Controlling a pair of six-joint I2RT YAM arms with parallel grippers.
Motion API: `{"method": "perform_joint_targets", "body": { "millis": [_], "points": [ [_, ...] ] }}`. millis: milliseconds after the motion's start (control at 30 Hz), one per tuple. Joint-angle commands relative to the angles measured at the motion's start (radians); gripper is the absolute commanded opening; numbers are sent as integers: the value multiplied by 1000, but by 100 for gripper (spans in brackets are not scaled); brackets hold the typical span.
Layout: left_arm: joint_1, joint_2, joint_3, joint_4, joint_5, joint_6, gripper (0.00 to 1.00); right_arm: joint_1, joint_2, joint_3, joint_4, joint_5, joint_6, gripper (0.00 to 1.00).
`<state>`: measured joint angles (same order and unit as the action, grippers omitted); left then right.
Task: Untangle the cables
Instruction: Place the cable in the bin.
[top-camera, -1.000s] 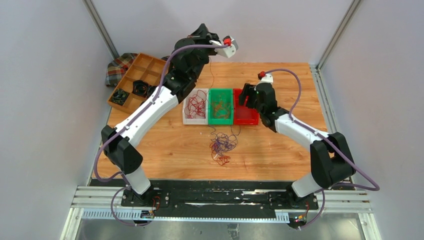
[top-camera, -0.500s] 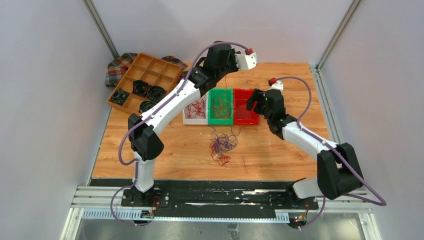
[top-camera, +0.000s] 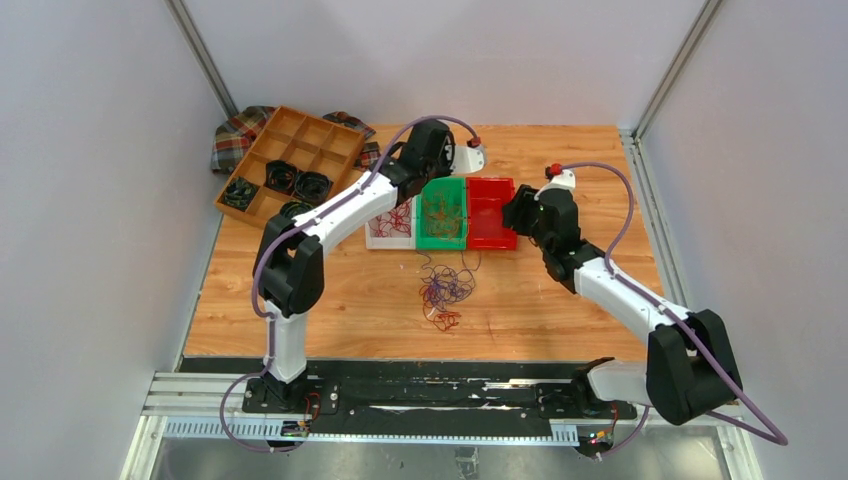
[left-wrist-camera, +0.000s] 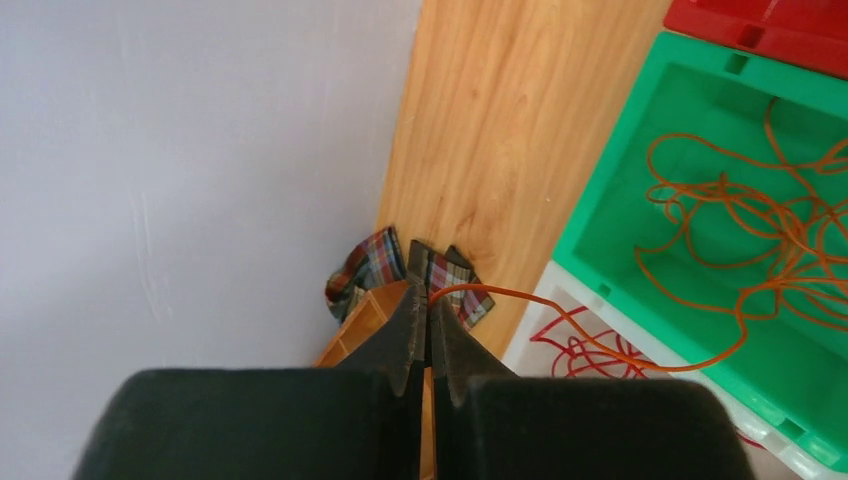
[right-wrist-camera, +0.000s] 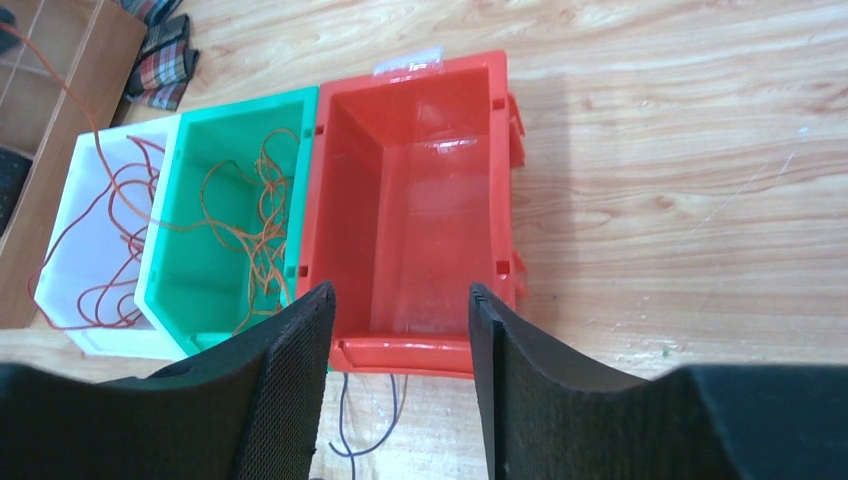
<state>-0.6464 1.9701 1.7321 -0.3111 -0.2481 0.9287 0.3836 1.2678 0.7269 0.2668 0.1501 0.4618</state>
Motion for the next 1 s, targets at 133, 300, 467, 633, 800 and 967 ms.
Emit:
{"method": "perform_joint_targets", "body": {
  "millis": [133, 300, 467, 633, 800, 967],
  "points": [
    [5, -31, 5, 48, 76, -14, 1, -14, 5, -36, -9, -84, 69, 51],
    [-39, -3, 2, -118, 169, -26, 0, -14, -16, -54, -25, -90, 78, 49],
    [-46, 75, 56, -227, 176, -62, 0, -14, -72, -77, -56, -76, 73, 44],
    [-45, 118, 78, -318, 265, -59, 0, -14, -97, -79, -97, -59, 63, 40],
    [-35, 180, 179, -388, 276, -23, 2, -14, -116, -82, -116, -49, 56, 41],
    [-17, 190, 242, -443, 286, -7, 42, -14, -136, -77, -133, -48, 46, 44]
  ]
}}
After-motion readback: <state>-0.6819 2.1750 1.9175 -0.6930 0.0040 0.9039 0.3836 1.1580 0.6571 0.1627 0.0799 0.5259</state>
